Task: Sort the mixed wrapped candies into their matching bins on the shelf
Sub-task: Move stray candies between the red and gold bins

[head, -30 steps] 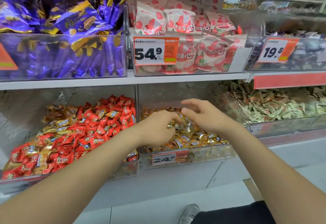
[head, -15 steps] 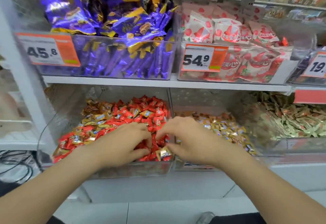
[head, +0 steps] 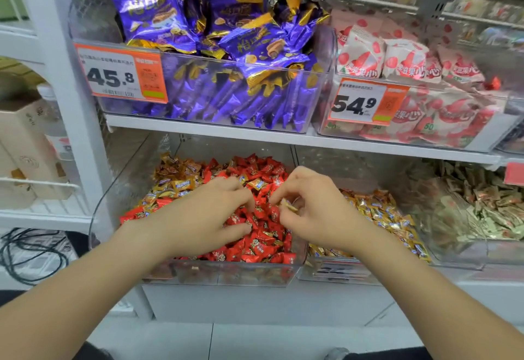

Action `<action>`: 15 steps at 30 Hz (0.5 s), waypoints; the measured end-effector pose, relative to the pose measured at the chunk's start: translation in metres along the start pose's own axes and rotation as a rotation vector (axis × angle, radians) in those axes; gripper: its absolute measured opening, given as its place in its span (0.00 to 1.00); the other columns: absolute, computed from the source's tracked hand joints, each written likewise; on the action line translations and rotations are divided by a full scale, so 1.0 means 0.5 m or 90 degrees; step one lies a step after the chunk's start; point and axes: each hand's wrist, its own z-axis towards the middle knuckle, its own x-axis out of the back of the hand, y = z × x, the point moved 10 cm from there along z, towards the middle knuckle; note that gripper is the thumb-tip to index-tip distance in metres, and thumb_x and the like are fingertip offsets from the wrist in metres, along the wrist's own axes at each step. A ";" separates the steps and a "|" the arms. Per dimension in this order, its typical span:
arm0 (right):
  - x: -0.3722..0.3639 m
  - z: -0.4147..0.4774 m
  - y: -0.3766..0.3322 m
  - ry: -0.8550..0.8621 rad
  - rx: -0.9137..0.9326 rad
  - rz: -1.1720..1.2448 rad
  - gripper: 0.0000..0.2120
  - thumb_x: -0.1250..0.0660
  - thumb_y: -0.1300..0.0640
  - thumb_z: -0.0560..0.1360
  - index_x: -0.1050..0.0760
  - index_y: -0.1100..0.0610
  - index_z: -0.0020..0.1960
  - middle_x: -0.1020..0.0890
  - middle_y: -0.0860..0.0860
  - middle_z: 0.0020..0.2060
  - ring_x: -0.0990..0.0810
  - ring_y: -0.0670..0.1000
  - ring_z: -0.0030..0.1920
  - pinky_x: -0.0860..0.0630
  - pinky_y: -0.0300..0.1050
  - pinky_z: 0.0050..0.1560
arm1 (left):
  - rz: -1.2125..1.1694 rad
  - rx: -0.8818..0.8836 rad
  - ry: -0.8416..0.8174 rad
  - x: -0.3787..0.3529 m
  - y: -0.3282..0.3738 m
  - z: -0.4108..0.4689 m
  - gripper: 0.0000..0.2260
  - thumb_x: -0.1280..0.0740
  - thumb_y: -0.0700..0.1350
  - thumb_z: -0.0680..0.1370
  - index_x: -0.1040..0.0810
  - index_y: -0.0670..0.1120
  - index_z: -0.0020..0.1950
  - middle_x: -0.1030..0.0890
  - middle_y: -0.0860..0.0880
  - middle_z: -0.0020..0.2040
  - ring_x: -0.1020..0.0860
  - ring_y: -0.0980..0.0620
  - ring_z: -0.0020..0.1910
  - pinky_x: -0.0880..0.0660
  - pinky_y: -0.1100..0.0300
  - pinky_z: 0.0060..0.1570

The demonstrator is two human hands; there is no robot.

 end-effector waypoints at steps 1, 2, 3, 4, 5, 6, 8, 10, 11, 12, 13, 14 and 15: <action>0.004 0.008 0.007 0.012 -0.026 0.013 0.07 0.26 0.56 0.75 0.13 0.46 0.50 0.22 0.46 0.46 0.20 0.44 0.41 0.21 0.40 0.48 | 0.010 0.018 0.001 0.005 -0.009 0.000 0.17 0.35 0.64 0.80 0.29 0.60 0.66 0.30 0.59 0.60 0.32 0.57 0.61 0.30 0.55 0.65; 0.003 0.018 0.011 0.018 -0.041 0.013 0.06 0.25 0.55 0.76 0.13 0.46 0.50 0.20 0.45 0.46 0.19 0.44 0.40 0.19 0.41 0.49 | 0.021 0.039 -0.007 0.006 -0.020 -0.001 0.21 0.36 0.65 0.80 0.31 0.59 0.70 0.31 0.57 0.62 0.33 0.56 0.62 0.30 0.54 0.66; 0.000 0.028 0.014 0.022 -0.051 0.006 0.07 0.26 0.56 0.77 0.13 0.47 0.52 0.18 0.43 0.45 0.19 0.42 0.41 0.19 0.41 0.52 | 0.035 0.060 -0.018 0.006 -0.031 -0.003 0.26 0.37 0.67 0.79 0.33 0.58 0.73 0.32 0.56 0.63 0.34 0.54 0.64 0.31 0.54 0.67; -0.003 0.038 0.017 0.029 -0.060 0.002 0.10 0.29 0.58 0.78 0.13 0.47 0.55 0.16 0.42 0.44 0.20 0.40 0.40 0.20 0.41 0.55 | 0.049 0.078 -0.028 0.006 -0.043 -0.006 0.29 0.38 0.69 0.79 0.35 0.57 0.75 0.32 0.55 0.65 0.34 0.53 0.65 0.31 0.53 0.68; -0.006 0.048 0.020 0.036 -0.070 0.003 0.14 0.33 0.62 0.79 0.13 0.48 0.57 0.16 0.42 0.43 0.20 0.39 0.41 0.22 0.41 0.58 | 0.059 0.094 -0.037 0.004 -0.053 -0.008 0.31 0.40 0.70 0.79 0.35 0.55 0.76 0.31 0.53 0.65 0.34 0.52 0.66 0.31 0.52 0.69; -0.013 0.056 0.021 0.035 -0.077 0.003 0.18 0.37 0.65 0.79 0.14 0.50 0.60 0.15 0.43 0.44 0.20 0.40 0.44 0.23 0.42 0.59 | 0.061 0.107 -0.042 0.005 -0.062 -0.010 0.32 0.42 0.71 0.79 0.34 0.54 0.77 0.31 0.53 0.66 0.33 0.52 0.67 0.31 0.52 0.69; -0.034 0.076 0.020 0.023 -0.077 -0.041 0.20 0.40 0.66 0.78 0.16 0.52 0.61 0.17 0.48 0.48 0.19 0.51 0.53 0.23 0.48 0.61 | 0.046 0.125 -0.036 0.007 -0.076 -0.004 0.30 0.45 0.69 0.82 0.30 0.51 0.76 0.28 0.51 0.66 0.30 0.51 0.67 0.31 0.52 0.69; -0.053 0.100 0.019 0.026 -0.064 -0.119 0.17 0.40 0.61 0.78 0.16 0.52 0.59 0.17 0.52 0.50 0.20 0.57 0.54 0.23 0.54 0.60 | 0.022 0.119 -0.009 0.014 -0.079 0.015 0.24 0.45 0.63 0.85 0.24 0.50 0.70 0.24 0.51 0.61 0.27 0.52 0.63 0.29 0.52 0.67; -0.061 0.110 0.018 0.023 -0.061 -0.150 0.16 0.39 0.58 0.77 0.16 0.52 0.59 0.17 0.52 0.50 0.20 0.58 0.53 0.23 0.56 0.59 | 0.012 0.112 0.010 0.018 -0.080 0.027 0.20 0.45 0.59 0.86 0.22 0.49 0.67 0.23 0.51 0.59 0.26 0.52 0.62 0.29 0.51 0.66; -0.071 0.118 0.019 0.010 -0.060 -0.181 0.16 0.37 0.55 0.76 0.17 0.51 0.60 0.16 0.52 0.50 0.20 0.58 0.53 0.22 0.57 0.59 | 0.004 0.113 0.025 0.018 -0.084 0.040 0.18 0.44 0.55 0.86 0.21 0.48 0.67 0.21 0.50 0.59 0.25 0.51 0.62 0.28 0.50 0.66; -0.081 0.125 0.021 -0.008 -0.056 -0.209 0.16 0.34 0.52 0.76 0.17 0.50 0.62 0.15 0.52 0.52 0.19 0.59 0.54 0.22 0.56 0.60 | -0.004 0.123 0.034 0.015 -0.093 0.053 0.16 0.43 0.51 0.87 0.22 0.48 0.68 0.21 0.49 0.61 0.24 0.49 0.63 0.28 0.49 0.66; -0.090 0.129 0.021 -0.029 -0.054 -0.226 0.18 0.31 0.50 0.75 0.18 0.49 0.64 0.15 0.52 0.54 0.18 0.59 0.56 0.22 0.56 0.61 | -0.008 0.138 0.036 0.008 -0.105 0.064 0.15 0.42 0.47 0.86 0.24 0.48 0.71 0.21 0.48 0.64 0.23 0.47 0.65 0.27 0.48 0.66; -0.096 0.131 0.025 -0.045 -0.060 -0.226 0.20 0.29 0.49 0.74 0.18 0.49 0.65 0.14 0.51 0.56 0.18 0.59 0.58 0.21 0.55 0.62 | -0.007 0.152 0.031 -0.003 -0.117 0.075 0.15 0.41 0.45 0.85 0.25 0.48 0.72 0.21 0.46 0.65 0.23 0.45 0.65 0.26 0.45 0.65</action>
